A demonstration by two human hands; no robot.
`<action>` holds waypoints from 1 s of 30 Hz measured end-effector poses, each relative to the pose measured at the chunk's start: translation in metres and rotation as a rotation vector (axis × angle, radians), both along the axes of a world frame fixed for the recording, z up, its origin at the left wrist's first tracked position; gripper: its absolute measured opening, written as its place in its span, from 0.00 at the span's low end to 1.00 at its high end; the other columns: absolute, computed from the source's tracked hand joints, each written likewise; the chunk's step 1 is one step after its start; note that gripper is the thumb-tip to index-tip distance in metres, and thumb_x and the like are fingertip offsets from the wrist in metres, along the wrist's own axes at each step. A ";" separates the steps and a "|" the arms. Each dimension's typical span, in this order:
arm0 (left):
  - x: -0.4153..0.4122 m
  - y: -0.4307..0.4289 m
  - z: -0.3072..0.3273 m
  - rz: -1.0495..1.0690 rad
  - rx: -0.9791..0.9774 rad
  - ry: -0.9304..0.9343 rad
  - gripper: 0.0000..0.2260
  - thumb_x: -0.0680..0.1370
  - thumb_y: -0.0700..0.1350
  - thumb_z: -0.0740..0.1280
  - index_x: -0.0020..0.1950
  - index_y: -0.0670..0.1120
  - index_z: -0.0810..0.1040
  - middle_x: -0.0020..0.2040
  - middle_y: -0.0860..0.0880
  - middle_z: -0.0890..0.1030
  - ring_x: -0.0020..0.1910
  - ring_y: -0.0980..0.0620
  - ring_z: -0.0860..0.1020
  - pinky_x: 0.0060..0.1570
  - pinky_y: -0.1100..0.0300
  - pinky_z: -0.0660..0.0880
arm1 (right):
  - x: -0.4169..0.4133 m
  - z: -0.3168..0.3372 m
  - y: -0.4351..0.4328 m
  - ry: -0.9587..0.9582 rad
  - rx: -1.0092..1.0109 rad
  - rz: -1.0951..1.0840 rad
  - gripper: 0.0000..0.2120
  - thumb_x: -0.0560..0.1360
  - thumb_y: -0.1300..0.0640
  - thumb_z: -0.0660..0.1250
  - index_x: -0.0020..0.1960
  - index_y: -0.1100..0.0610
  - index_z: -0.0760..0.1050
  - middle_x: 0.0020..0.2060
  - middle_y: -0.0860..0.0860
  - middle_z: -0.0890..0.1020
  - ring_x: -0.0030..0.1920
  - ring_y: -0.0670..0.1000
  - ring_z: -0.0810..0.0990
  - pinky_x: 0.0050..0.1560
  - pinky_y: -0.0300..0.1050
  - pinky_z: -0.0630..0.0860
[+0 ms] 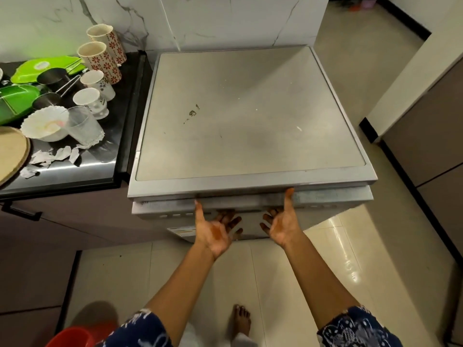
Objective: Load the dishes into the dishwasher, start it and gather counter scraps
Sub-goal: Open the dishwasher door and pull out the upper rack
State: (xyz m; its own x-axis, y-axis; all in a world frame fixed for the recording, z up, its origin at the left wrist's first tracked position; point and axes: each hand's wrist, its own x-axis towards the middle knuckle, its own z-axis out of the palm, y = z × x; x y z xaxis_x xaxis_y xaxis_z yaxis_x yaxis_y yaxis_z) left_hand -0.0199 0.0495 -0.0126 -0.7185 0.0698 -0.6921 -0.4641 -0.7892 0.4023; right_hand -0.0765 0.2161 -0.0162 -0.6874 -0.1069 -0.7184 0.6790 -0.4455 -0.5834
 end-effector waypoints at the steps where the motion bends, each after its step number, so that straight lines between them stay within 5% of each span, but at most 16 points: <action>1: 0.011 -0.001 -0.002 -0.029 0.014 -0.016 0.45 0.68 0.77 0.50 0.70 0.44 0.68 0.64 0.42 0.77 0.64 0.42 0.72 0.67 0.43 0.64 | 0.008 -0.002 0.005 -0.018 0.023 0.034 0.44 0.66 0.24 0.54 0.69 0.54 0.66 0.56 0.54 0.75 0.56 0.56 0.73 0.55 0.53 0.69; 6: 0.046 -0.010 -0.008 -0.127 -0.005 -0.021 0.43 0.70 0.76 0.45 0.64 0.44 0.74 0.61 0.41 0.79 0.65 0.44 0.74 0.69 0.44 0.63 | 0.040 -0.005 0.029 -0.080 -0.059 0.161 0.36 0.71 0.27 0.49 0.59 0.54 0.74 0.55 0.59 0.81 0.58 0.57 0.76 0.58 0.56 0.68; 9: 0.049 -0.010 0.000 -0.181 -0.264 -0.105 0.39 0.74 0.73 0.44 0.59 0.44 0.77 0.55 0.44 0.83 0.58 0.46 0.79 0.62 0.48 0.70 | 0.048 0.010 0.032 0.006 0.317 0.411 0.28 0.76 0.33 0.52 0.55 0.54 0.77 0.49 0.54 0.83 0.52 0.53 0.80 0.55 0.53 0.73; 13: 0.055 -0.019 0.033 -0.403 -1.110 -0.063 0.21 0.79 0.59 0.56 0.46 0.45 0.80 0.41 0.47 0.84 0.41 0.51 0.81 0.36 0.63 0.72 | 0.056 0.025 0.049 0.490 1.152 0.628 0.14 0.77 0.44 0.61 0.47 0.53 0.77 0.38 0.48 0.82 0.39 0.47 0.79 0.47 0.48 0.78; 15: 0.050 -0.025 0.042 -0.554 -1.676 0.140 0.15 0.79 0.57 0.59 0.47 0.48 0.79 0.43 0.51 0.82 0.42 0.52 0.79 0.39 0.62 0.74 | 0.048 0.029 0.050 0.781 1.366 0.562 0.08 0.77 0.49 0.64 0.49 0.53 0.76 0.43 0.49 0.80 0.45 0.48 0.77 0.47 0.43 0.75; 17: 0.036 -0.027 0.045 -0.642 -1.935 0.352 0.14 0.79 0.56 0.62 0.59 0.50 0.76 0.55 0.51 0.78 0.55 0.51 0.76 0.53 0.57 0.73 | 0.032 0.029 0.046 0.952 1.448 0.599 0.12 0.75 0.49 0.66 0.55 0.55 0.76 0.51 0.52 0.79 0.54 0.53 0.75 0.54 0.46 0.70; 20: 0.009 -0.026 0.034 -0.972 -2.060 0.392 0.28 0.77 0.64 0.57 0.72 0.50 0.65 0.71 0.49 0.67 0.71 0.48 0.65 0.70 0.51 0.60 | 0.005 0.024 0.042 0.930 1.546 0.951 0.29 0.75 0.37 0.59 0.68 0.54 0.67 0.66 0.53 0.71 0.69 0.54 0.65 0.70 0.52 0.56; 24: -0.003 -0.033 0.022 -1.159 -2.032 0.286 0.47 0.65 0.77 0.39 0.77 0.52 0.52 0.76 0.48 0.60 0.75 0.47 0.57 0.74 0.47 0.45 | -0.009 0.021 0.046 0.865 1.533 1.205 0.47 0.66 0.24 0.48 0.75 0.52 0.54 0.74 0.53 0.59 0.75 0.55 0.53 0.73 0.58 0.40; 30: 0.019 -0.027 0.009 -1.147 -1.965 0.294 0.41 0.71 0.73 0.55 0.77 0.54 0.51 0.77 0.49 0.57 0.75 0.47 0.54 0.74 0.46 0.48 | 0.008 0.021 0.046 0.814 1.516 1.308 0.49 0.65 0.27 0.62 0.76 0.52 0.52 0.73 0.53 0.59 0.73 0.56 0.56 0.73 0.60 0.46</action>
